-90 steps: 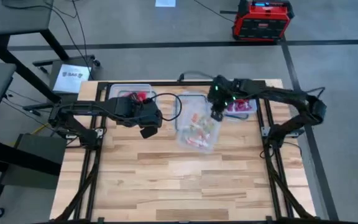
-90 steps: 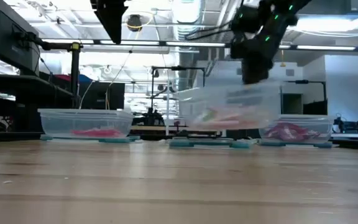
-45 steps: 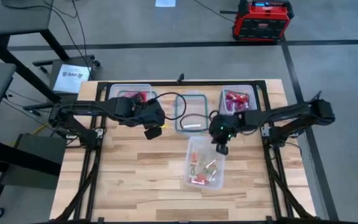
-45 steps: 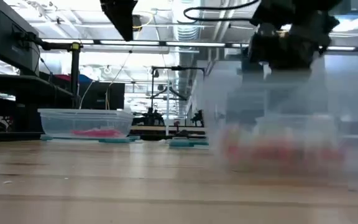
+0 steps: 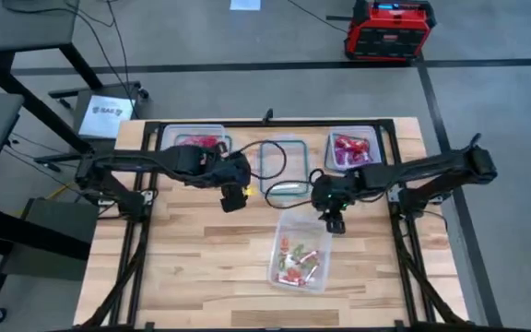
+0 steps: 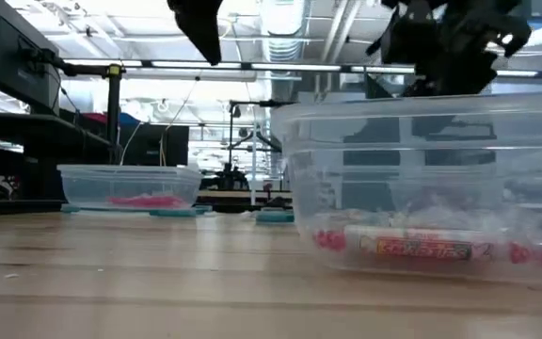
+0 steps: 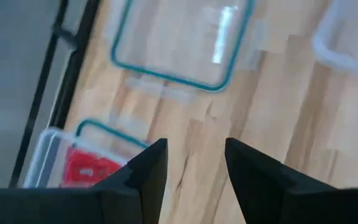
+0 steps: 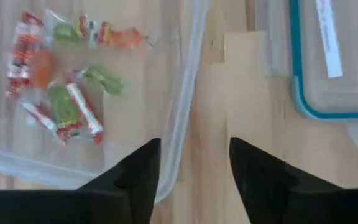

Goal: Sort candy
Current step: Close the center transparent bin

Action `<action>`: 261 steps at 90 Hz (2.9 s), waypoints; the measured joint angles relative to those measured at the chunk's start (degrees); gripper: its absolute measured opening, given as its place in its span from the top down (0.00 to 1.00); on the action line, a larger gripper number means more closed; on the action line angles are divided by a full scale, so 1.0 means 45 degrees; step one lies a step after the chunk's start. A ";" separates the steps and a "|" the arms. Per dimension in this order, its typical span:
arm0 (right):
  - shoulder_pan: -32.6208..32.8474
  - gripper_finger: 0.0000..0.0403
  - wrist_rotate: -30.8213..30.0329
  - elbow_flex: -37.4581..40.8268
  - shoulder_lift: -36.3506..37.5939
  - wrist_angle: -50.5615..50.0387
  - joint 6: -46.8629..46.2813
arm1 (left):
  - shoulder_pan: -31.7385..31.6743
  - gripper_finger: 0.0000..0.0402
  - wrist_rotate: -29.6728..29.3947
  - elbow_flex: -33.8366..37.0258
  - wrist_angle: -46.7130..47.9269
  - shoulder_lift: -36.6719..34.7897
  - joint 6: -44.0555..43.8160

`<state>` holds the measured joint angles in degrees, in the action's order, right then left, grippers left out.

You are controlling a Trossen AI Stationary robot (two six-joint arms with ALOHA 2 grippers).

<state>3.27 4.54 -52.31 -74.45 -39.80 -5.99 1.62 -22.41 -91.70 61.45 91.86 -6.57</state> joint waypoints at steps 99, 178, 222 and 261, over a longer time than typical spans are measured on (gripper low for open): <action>0.0211 0.58 -0.0865 0.3852 0.0242 0.5388 -0.1707 | -0.2264 0.72 0.3518 0.3948 -0.8403 0.5132 0.7818; -0.0010 0.58 -0.2242 0.2601 0.1124 0.4455 0.0250 | -0.1979 1.00 0.4001 0.2500 -0.6181 0.2122 0.7555; -0.0205 0.58 -0.4033 0.2108 0.5048 0.4107 0.4233 | -0.1769 1.00 0.4059 0.2170 -0.5698 -0.0273 0.7060; -0.1124 0.58 -0.4033 0.2108 0.5390 0.3636 0.4549 | -0.1744 1.00 0.6535 0.2156 -0.6486 -0.2088 0.5598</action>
<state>-1.79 -13.61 -42.83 -50.19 -23.44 14.48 -6.23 7.00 -82.00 32.26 82.47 18.62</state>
